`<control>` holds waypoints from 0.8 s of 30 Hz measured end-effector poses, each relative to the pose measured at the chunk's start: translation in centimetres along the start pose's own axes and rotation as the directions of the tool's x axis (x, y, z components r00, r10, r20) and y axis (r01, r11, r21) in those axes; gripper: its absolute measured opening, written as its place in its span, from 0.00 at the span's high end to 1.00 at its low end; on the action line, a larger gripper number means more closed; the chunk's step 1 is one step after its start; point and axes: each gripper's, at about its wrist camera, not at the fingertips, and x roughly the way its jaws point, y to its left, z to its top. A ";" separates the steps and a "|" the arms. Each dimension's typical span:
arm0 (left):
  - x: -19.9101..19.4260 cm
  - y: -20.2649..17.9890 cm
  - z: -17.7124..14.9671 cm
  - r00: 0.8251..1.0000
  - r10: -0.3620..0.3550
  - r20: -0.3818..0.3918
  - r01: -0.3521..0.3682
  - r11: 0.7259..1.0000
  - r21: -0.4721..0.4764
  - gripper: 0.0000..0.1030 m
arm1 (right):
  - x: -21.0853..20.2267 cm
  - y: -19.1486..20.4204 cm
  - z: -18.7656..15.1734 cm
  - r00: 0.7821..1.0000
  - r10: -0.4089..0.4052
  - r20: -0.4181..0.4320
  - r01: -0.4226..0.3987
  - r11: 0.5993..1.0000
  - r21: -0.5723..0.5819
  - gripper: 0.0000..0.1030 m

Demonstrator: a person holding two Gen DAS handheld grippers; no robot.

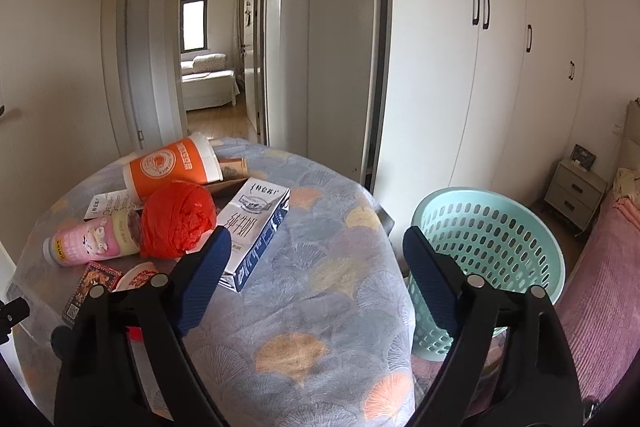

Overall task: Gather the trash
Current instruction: 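Grasp the clear plastic bottle with left gripper while right gripper grasps the red bag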

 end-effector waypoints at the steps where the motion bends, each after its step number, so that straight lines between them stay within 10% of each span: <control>1: 0.3 0.1 0.1 1.000 0.000 -0.002 0.000 1.000 -0.004 0.08 | 0.1 0.1 -0.1 1.000 0.003 -0.003 -0.003 1.000 -0.001 0.20; 12: 1.6 1.6 2.6 0.992 -0.126 -0.012 0.125 0.991 -0.050 0.08 | 1.2 0.8 -0.2 0.998 0.054 -0.037 -0.054 0.999 -0.003 0.20; 24: 4.1 -0.4 0.9 0.986 -0.062 -0.154 0.052 0.996 -0.070 0.08 | 2.4 1.5 -0.2 0.993 0.098 -0.072 -0.099 0.995 -0.010 0.20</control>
